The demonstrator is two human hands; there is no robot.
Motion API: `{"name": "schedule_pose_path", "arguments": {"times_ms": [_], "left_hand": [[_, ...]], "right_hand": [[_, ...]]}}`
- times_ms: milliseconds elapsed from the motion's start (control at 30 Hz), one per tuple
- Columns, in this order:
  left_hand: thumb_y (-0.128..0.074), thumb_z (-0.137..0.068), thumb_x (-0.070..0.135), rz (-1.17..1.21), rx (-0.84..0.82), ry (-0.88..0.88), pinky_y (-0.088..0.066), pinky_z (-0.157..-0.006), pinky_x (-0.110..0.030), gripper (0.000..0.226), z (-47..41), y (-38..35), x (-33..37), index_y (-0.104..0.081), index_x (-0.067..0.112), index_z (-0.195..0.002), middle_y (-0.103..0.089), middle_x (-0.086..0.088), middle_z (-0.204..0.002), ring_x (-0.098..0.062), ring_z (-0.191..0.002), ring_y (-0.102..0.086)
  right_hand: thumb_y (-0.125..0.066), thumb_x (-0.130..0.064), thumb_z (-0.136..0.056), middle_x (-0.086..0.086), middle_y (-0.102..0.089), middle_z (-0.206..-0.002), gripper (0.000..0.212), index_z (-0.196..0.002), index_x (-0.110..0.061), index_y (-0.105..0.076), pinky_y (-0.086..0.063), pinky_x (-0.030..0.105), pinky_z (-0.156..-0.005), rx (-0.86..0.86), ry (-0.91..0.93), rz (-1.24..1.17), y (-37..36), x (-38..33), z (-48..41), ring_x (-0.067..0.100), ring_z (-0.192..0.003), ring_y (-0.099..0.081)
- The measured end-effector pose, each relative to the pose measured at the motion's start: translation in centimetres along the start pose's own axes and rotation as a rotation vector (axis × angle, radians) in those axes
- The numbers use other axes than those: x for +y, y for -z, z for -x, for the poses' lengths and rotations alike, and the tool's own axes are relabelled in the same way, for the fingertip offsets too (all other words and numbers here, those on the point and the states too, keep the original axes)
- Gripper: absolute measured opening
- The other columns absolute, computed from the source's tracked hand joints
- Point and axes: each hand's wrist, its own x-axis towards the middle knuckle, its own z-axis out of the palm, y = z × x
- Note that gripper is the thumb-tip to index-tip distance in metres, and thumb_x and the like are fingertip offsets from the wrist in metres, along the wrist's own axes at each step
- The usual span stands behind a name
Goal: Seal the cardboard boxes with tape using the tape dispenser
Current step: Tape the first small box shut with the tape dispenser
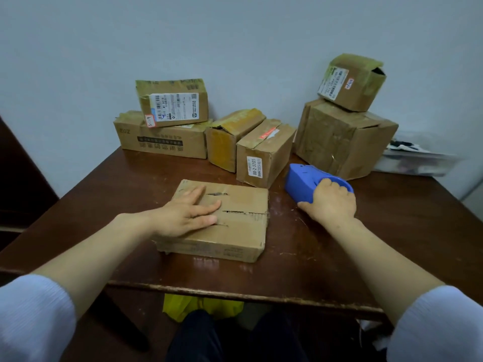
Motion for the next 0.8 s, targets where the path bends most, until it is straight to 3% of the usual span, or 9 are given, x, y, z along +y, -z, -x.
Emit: {"name": "schedule_pose_path", "arguments": {"times_ms": [133, 300, 433, 567, 667, 733, 800], "left_hand": [[0.008, -0.037, 0.102, -0.098, 0.027, 0.003, 0.013, -0.115, -0.037, 0.111, 0.0, -0.3, -0.2, -0.003, 0.06, -0.139, 0.017, -0.007, -0.16, -0.022, -0.145, 0.021], [0.0, -0.06, 0.089, -0.144, 0.052, 0.061, 0.022, -0.111, -0.041, 0.08, 0.2, -0.5, -0.1, 0.001, 0.064, -0.136, 0.019, 0.002, -0.159, -0.018, -0.143, 0.026], [0.004, -0.041, 0.101, -0.072, 0.081, 0.033, 0.017, -0.114, -0.043, 0.096, 0.1, -0.7, -0.5, 0.0, 0.068, -0.131, 0.018, 0.003, -0.159, -0.018, -0.143, 0.026], [-0.004, -0.046, 0.101, 0.002, 0.105, 0.019, 0.015, -0.114, -0.043, 0.094, 0.2, -0.8, -0.5, -0.008, 0.066, -0.133, 0.014, 0.003, -0.16, -0.018, -0.145, 0.021], [-0.029, -0.075, 0.08, 0.031, 0.146, 0.059, 0.016, -0.114, -0.046, 0.07, 0.6, -0.5, 0.2, -0.019, 0.056, -0.141, 0.005, 0.002, -0.162, -0.016, -0.146, 0.016], [-0.043, -0.086, 0.065, 0.025, 0.213, 0.073, 0.017, -0.114, -0.047, 0.062, 0.8, -0.3, 0.6, -0.028, 0.047, -0.143, -0.004, 0.001, -0.162, -0.015, -0.148, 0.009], [-0.05, -0.087, 0.059, 0.099, 0.327, 0.076, 0.007, -0.118, -0.046, 0.061, 1.1, 0.1, 1.6, -0.038, 0.038, -0.143, -0.017, 0.001, -0.16, -0.015, -0.148, -0.004]], "right_hand": [[-0.063, -0.051, -0.084, 0.002, -0.057, -0.082, 0.042, -0.093, -0.014, -0.046, -0.039, 0.034, -0.079, -0.115, 0.046, 0.005, 0.7, 0.1, -0.5, 0.024, -0.084, -0.06], [-0.066, -0.043, -0.084, 0.0, -0.052, -0.083, 0.035, -0.089, -0.016, -0.044, -0.04, 0.03, -0.062, -0.141, 0.121, -0.026, 1.1, 0.3, -0.7, 0.019, -0.081, -0.053], [-0.072, -0.041, -0.079, -0.003, -0.044, -0.076, 0.042, -0.075, -0.019, -0.038, -0.033, 0.027, -0.056, -0.202, 0.128, -0.032, 1.6, 0.7, -0.6, 0.018, -0.081, -0.049], [-0.078, -0.038, -0.074, -0.001, -0.048, -0.082, 0.042, -0.074, -0.019, -0.039, -0.036, 0.027, -0.059, -0.3, 0.111, -0.07, 2.2, 0.8, -0.8, 0.019, -0.083, -0.049], [-0.076, -0.035, -0.075, 0.002, -0.047, -0.081, 0.042, -0.074, -0.017, -0.039, -0.03, 0.029, -0.053, -0.26, 0.11, -0.153, 1.3, 1.5, -1.1, 0.019, -0.077, -0.046], [-0.079, -0.035, -0.072, 0.007, -0.05, -0.089, 0.043, -0.082, -0.01, -0.046, -0.033, 0.033, -0.059, -0.189, 0.074, -0.305, 1.2, 2.4, -1.2, 0.023, -0.08, -0.049], [-0.082, -0.029, -0.071, 0.008, -0.054, -0.097, 0.045, -0.098, -0.005, -0.055, -0.038, 0.032, -0.065, -0.138, -0.042, -0.638, 2.1, 3.1, -0.7, 0.028, -0.087, -0.055]]}}
